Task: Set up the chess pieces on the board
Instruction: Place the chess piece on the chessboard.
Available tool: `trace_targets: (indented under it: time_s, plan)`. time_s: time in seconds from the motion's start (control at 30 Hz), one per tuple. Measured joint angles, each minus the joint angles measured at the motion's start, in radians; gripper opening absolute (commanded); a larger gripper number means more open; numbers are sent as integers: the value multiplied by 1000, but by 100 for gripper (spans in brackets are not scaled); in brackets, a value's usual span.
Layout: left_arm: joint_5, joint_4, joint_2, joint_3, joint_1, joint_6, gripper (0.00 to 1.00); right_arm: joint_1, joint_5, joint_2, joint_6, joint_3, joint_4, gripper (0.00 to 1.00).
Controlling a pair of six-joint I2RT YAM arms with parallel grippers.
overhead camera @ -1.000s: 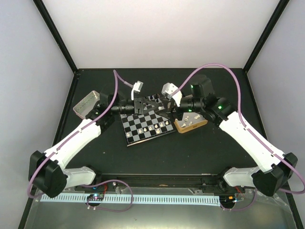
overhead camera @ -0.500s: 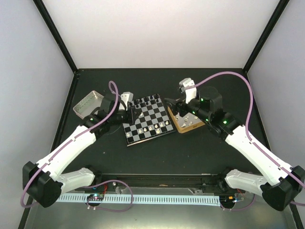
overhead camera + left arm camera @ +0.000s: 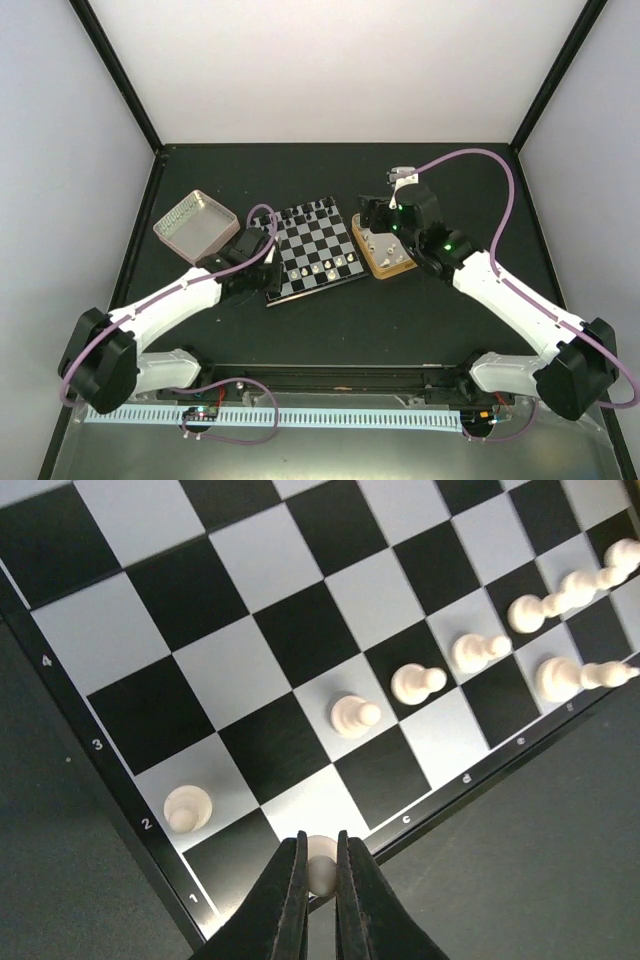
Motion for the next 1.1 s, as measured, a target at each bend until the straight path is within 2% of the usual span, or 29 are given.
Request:
trace_targets:
  time_s: [0.57,0.9,1.1]
  plan:
    - [-81,135,161,-25,-13,1,4,-1,-26,21,37,0,0,82]
    - [-111,172,181,-25,-15,16,6,-1,-19,34,37,0,-3,82]
    - [-115,181,194,-25,-15,27,13,-1,-14,36,33,0,-5,82]
